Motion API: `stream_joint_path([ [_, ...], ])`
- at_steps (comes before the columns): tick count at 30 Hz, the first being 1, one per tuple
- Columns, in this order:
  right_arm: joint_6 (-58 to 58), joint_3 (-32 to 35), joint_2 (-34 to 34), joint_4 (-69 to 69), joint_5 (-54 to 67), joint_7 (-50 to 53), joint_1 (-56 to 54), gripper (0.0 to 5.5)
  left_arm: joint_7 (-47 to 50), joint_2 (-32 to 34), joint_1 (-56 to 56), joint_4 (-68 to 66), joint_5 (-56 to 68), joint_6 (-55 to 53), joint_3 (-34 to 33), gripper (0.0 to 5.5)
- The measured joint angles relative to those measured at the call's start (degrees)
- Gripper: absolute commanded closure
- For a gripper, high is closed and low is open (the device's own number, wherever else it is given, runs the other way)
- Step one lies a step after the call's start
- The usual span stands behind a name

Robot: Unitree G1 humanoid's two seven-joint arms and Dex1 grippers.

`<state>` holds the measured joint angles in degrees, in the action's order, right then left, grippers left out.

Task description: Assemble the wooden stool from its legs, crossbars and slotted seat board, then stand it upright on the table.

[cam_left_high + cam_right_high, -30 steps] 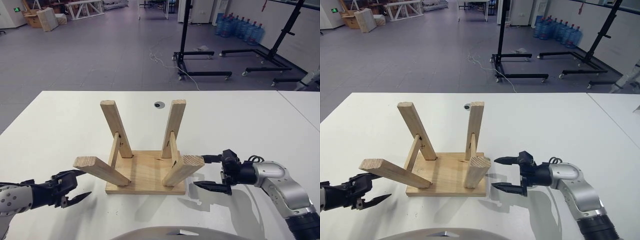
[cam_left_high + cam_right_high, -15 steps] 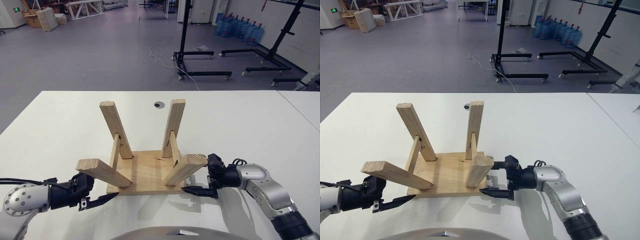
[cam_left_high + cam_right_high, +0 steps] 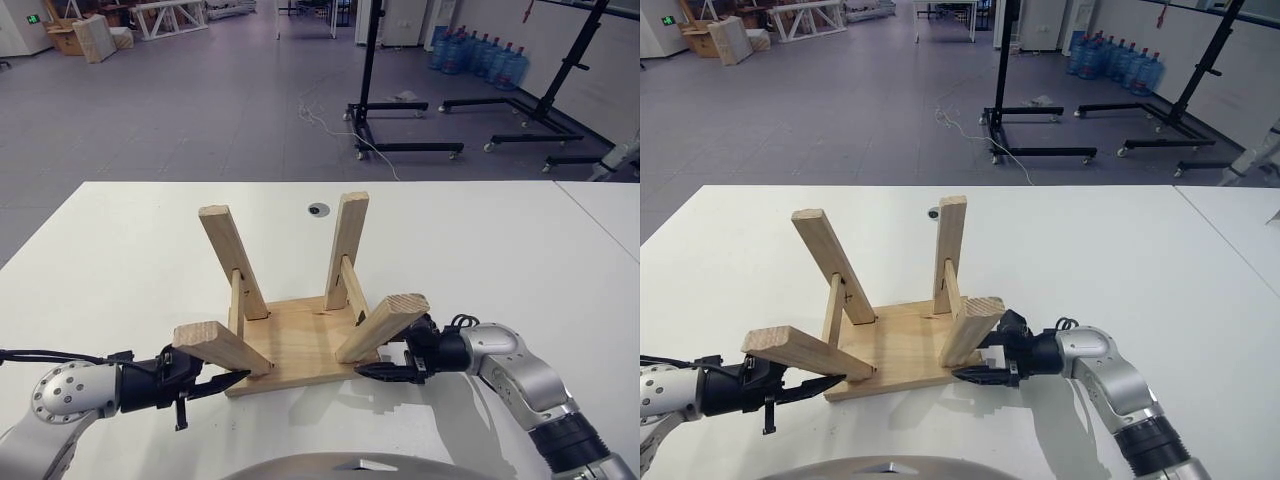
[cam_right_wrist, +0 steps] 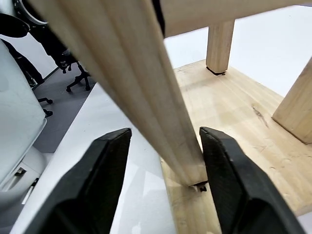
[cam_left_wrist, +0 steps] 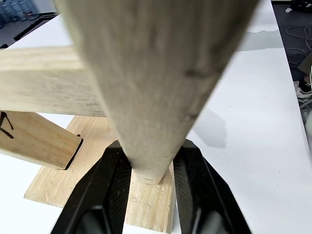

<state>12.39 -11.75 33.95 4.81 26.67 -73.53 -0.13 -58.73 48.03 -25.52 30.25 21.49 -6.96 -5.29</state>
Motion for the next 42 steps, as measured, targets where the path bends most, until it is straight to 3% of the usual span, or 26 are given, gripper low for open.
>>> stream_joint_path([
  [3, -1.3, 0.3, -0.1, -0.6, -0.8, 0.0, -0.8, 4.0, 0.0, -0.4, 1.5, 0.2, 0.5, -1.7, 0.9, 4.37],
  [10, 2.9, 0.9, 2.7, 0.7, 2.1, -3.2, -0.9, 4.16, -1.9, -1.4, 2.7, 0.1, 6.6, -6.2, 1.0, 4.37],
  [19, 33.7, 7.4, 12.2, 10.0, 22.4, 0.4, -2.0, 4.17, -2.2, -1.5, 5.0, 0.9, 34.2, -26.4, -0.8, 4.41],
  [24, 57.7, 8.2, 19.3, 10.1, 35.5, 0.9, -8.9, 4.41, 4.0, -3.3, 12.1, -3.5, 49.0, -37.3, -0.9, 4.43],
  [27, 73.4, 6.6, 24.8, 10.4, 41.7, 0.9, -11.7, 4.46, 8.0, -4.9, 17.8, -6.4, 55.9, -45.8, 2.4, 4.43],
  [33, 78.4, 3.3, 24.7, 5.6, 44.3, 3.3, -14.8, 4.46, 10.6, -6.1, 19.5, -8.4, 56.8, -50.0, 3.1, 4.43],
  [35, 79.1, 3.0, 23.1, 3.7, 44.2, 3.9, -15.8, 3.96, 10.7, -6.1, 19.1, -8.6, 56.7, -50.1, 2.4, 4.43],
  [36, 79.5, 2.7, 21.9, 2.4, 44.1, 4.0, -16.5, 3.74, 10.6, -6.2, 19.1, -8.7, 56.7, -50.1, 2.2, 4.06],
  [42, 79.7, 3.3, 18.8, -1.2, 43.7, 6.1, -18.5, 2.72, 11.4, -5.8, 19.5, -10.2, 56.0, -51.0, -0.7, 3.19],
])
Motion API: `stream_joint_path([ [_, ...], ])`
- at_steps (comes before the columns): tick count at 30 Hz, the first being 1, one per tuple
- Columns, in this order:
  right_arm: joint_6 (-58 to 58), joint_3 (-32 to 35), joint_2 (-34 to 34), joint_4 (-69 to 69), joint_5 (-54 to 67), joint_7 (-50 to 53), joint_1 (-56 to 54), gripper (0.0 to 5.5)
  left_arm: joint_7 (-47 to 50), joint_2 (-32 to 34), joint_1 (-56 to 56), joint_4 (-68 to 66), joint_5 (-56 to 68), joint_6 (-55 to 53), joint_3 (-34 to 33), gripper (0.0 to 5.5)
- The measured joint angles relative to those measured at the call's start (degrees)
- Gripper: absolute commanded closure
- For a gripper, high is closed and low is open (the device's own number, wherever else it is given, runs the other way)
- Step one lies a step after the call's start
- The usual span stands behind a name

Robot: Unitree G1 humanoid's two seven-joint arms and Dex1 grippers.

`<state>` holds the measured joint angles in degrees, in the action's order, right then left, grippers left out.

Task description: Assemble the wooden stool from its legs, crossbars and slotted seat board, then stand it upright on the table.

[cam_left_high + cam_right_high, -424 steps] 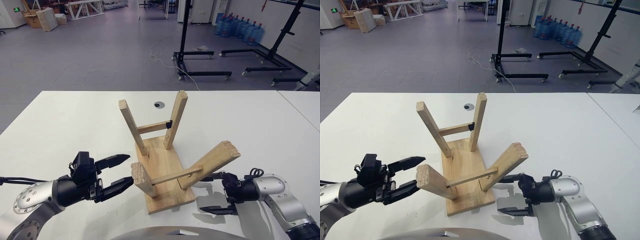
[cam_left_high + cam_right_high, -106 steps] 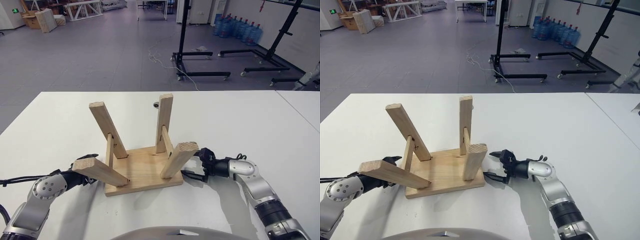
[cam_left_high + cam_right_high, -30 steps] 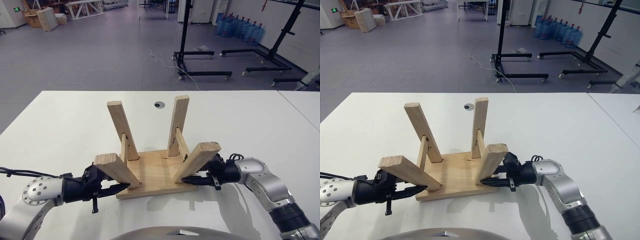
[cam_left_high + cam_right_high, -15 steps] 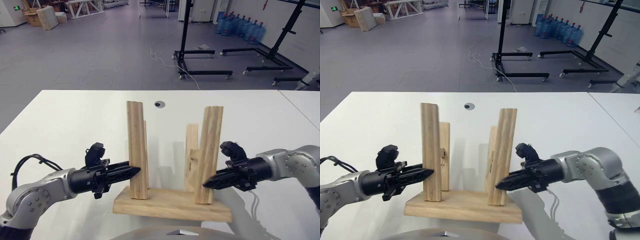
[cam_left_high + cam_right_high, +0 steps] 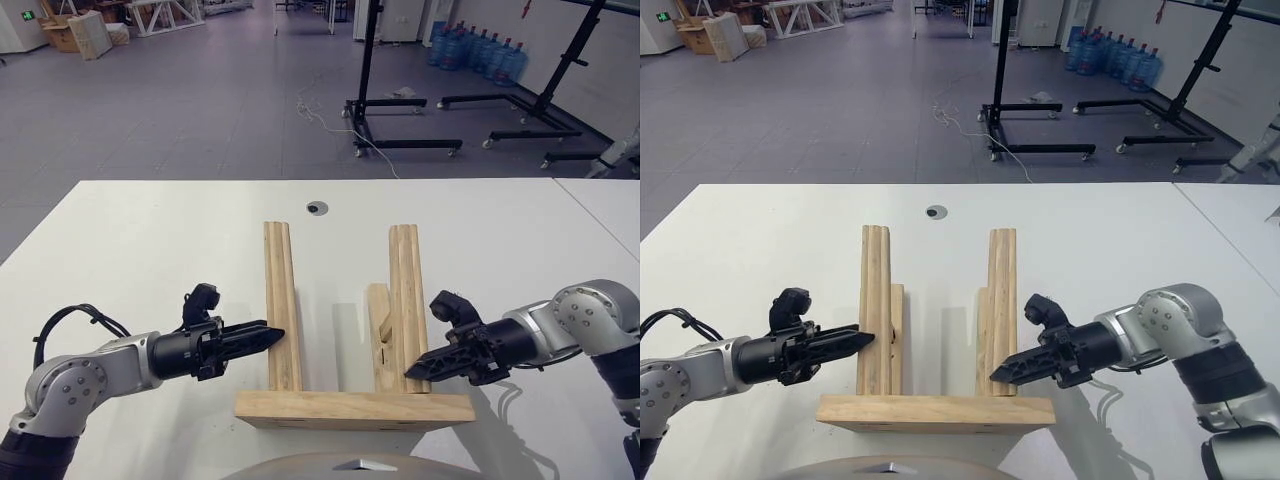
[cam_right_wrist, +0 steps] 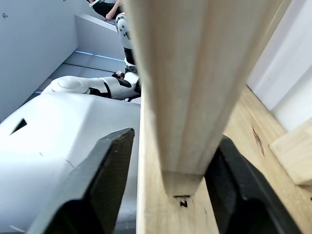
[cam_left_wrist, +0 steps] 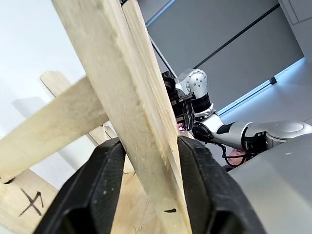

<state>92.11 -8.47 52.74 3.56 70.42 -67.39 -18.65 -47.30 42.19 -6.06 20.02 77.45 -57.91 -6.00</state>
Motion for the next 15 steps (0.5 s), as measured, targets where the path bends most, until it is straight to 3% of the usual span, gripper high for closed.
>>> stream_joint_path([
  [2, 0.2, 0.8, 0.0, -0.9, 0.1, 0.5, -1.0, 2.31, -0.3, 0.1, 0.0, -0.1, 0.2, -0.2, -1.2, 3.13],
  [6, -0.5, 4.7, -1.2, -5.2, -0.9, 2.2, -2.6, 2.31, -1.8, 1.3, -0.1, -1.0, -0.1, -0.8, -3.5, 3.13],
  [9, -5.7, 3.9, 4.1, -1.5, -4.5, -2.4, -0.3, 2.31, -6.3, 4.4, -3.2, -1.4, -4.2, 1.2, -7.7, 3.13],
  [12, -10.5, 4.6, 5.8, -0.7, -7.0, -5.8, 2.8, 2.31, -13.1, 7.3, -7.7, -4.0, -14.8, 10.0, -11.5, 3.13],
  [15, -19.5, 10.1, 6.3, -1.0, -9.9, -7.3, 7.0, 2.31, -18.6, 9.5, -14.0, -2.8, -25.8, 20.9, -14.6, 3.13],
])
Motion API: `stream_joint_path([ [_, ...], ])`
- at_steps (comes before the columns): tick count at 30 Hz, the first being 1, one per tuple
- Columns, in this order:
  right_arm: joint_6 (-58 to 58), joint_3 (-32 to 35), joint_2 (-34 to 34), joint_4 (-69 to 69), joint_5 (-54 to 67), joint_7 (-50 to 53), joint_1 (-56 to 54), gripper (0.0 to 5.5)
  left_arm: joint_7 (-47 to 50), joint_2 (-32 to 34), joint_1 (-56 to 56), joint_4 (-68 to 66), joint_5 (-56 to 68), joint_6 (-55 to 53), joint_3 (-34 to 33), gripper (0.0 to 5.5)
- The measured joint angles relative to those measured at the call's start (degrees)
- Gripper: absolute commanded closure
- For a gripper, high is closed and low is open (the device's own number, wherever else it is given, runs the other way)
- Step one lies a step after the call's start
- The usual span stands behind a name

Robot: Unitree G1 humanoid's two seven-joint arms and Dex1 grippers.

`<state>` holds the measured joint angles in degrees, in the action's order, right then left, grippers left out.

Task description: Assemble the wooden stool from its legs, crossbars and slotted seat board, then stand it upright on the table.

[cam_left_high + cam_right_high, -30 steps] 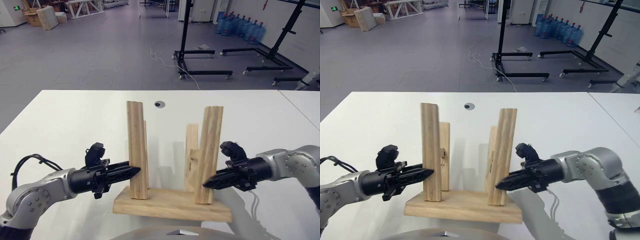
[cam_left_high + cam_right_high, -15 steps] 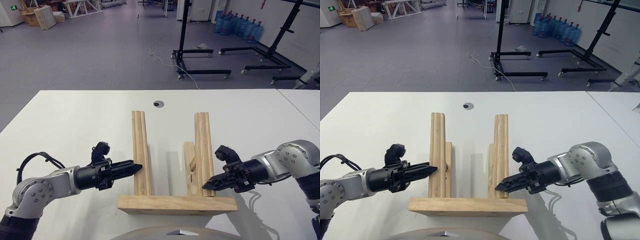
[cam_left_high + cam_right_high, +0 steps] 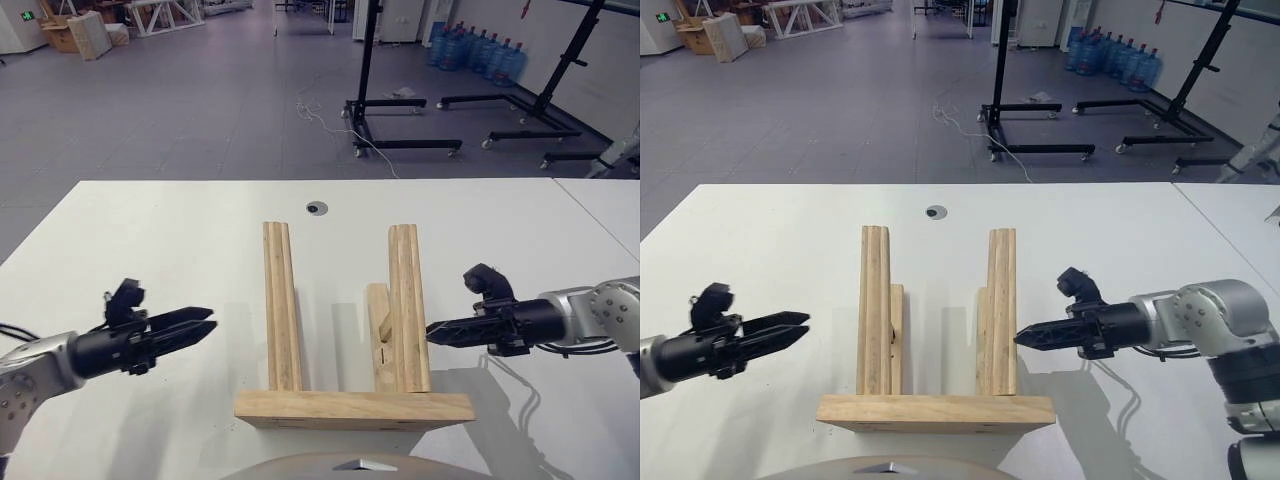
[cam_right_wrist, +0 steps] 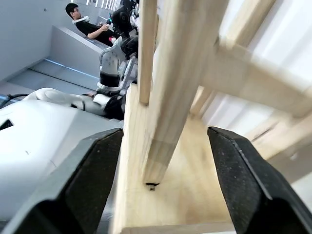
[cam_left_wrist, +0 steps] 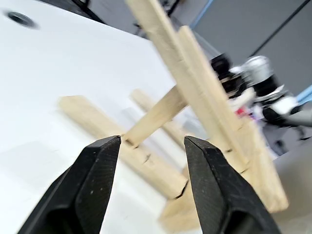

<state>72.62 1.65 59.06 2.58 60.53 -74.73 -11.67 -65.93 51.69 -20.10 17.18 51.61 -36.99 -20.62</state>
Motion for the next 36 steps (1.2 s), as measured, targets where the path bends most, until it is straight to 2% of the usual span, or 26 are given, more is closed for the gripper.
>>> stream_joint_path([
  [2, -11.2, 4.7, -1.6, -0.5, -4.7, 1.0, 4.1, 2.31, -2.7, 0.5, -6.1, 2.6, -9.6, 9.5, 0.5, 3.13],
  [4, -23.4, 6.3, -3.6, -1.5, -10.4, 1.2, 7.7, 2.31, -3.9, 0.4, -11.1, 3.3, -16.4, 16.3, 2.1, 3.13],
  [10, -57.1, 6.3, -7.1, -6.7, -23.3, -1.0, 17.8, 2.31, -1.6, -0.8, -16.9, 4.7, -30.4, 29.5, 9.0, 3.13],
  [15, -88.5, 4.2, -9.9, -8.7, -34.9, -10.4, 29.5, 2.31, 5.3, -3.9, -17.0, 9.8, -47.2, 43.3, 17.8, 3.13],
  [17, -97.5, 2.9, -9.9, -8.9, -38.1, -13.6, 33.0, 2.31, 7.7, -4.9, -16.8, 12.3, -51.0, 46.2, 20.3, 3.13],
  [20, -99.4, 1.5, -9.9, -6.3, -38.5, -13.8, 35.7, 2.31, 9.2, -5.1, -16.2, 13.3, -52.5, 46.6, 21.5, 3.13],
  [25, -94.4, -2.3, -12.5, 0.1, -39.6, -7.5, 35.5, 2.31, 10.4, -5.0, -15.9, 14.3, -53.4, 46.6, 22.5, 3.13],
  [36, -90.2, -7.5, -17.1, 3.0, -41.6, 1.5, 34.1, 2.31, 12.0, -4.8, -10.8, 13.6, -53.1, 44.1, 22.3, 3.13],
])
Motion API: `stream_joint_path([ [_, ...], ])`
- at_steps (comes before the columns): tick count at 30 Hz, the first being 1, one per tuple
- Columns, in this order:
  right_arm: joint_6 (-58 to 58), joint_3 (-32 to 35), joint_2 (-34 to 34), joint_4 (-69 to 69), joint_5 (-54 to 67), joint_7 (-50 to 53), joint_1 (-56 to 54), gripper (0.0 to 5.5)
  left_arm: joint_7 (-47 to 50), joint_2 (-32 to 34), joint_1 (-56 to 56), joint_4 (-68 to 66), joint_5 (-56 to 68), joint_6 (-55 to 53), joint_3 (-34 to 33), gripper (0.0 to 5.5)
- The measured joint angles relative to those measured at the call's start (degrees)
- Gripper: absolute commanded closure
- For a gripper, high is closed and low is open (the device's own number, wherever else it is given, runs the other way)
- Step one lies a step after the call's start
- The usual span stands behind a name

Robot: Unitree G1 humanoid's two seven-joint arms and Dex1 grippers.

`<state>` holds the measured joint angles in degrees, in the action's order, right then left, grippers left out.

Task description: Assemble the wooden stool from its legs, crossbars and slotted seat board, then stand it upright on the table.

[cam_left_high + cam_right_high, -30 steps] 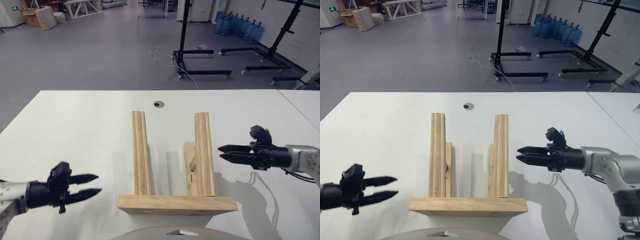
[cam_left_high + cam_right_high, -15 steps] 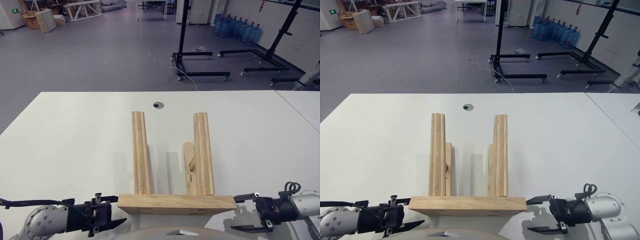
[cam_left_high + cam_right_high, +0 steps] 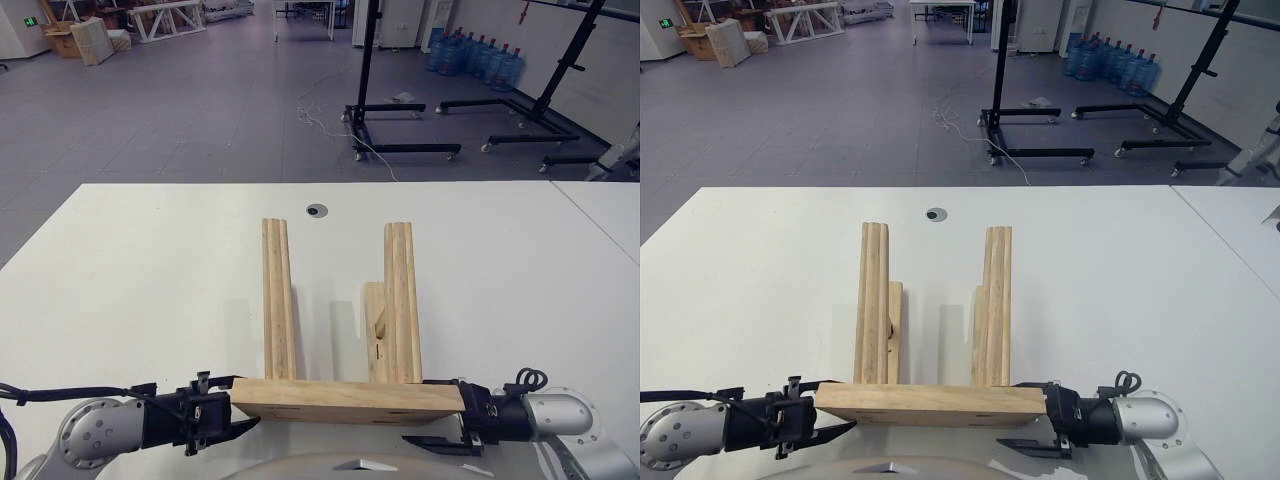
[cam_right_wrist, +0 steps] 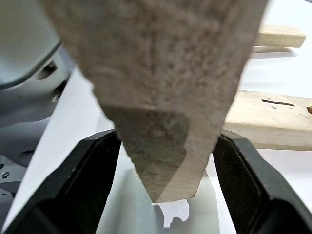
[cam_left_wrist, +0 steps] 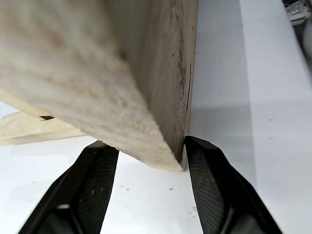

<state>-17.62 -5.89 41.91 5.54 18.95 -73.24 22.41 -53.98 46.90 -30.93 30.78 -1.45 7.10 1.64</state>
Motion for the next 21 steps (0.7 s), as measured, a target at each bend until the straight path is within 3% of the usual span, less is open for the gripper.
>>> stream_joint_path([
  [5, 2.6, -1.1, -1.6, -0.1, -0.7, 2.2, -7.4, 2.31, 0.8, -1.1, 4.2, -2.6, 0.4, -0.9, 2.0, 3.13],
  [7, 4.3, -1.4, -2.1, -0.2, 0.1, 1.8, -11.5, 2.28, 1.2, -1.4, 6.1, -4.5, 0.4, -0.5, 2.9, 3.38],
  [15, 8.7, -1.4, -1.6, -9.6, 6.0, -8.5, -18.8, 3.73, -0.1, -4.3, 15.1, -13.6, 2.9, 3.2, 6.8, 3.97],
  [21, 3.8, -1.5, -3.9, -16.5, 5.8, -11.7, -22.3, 3.95, -3.4, -4.2, 16.8, -16.4, 5.9, 4.3, 7.4, 3.98],
])
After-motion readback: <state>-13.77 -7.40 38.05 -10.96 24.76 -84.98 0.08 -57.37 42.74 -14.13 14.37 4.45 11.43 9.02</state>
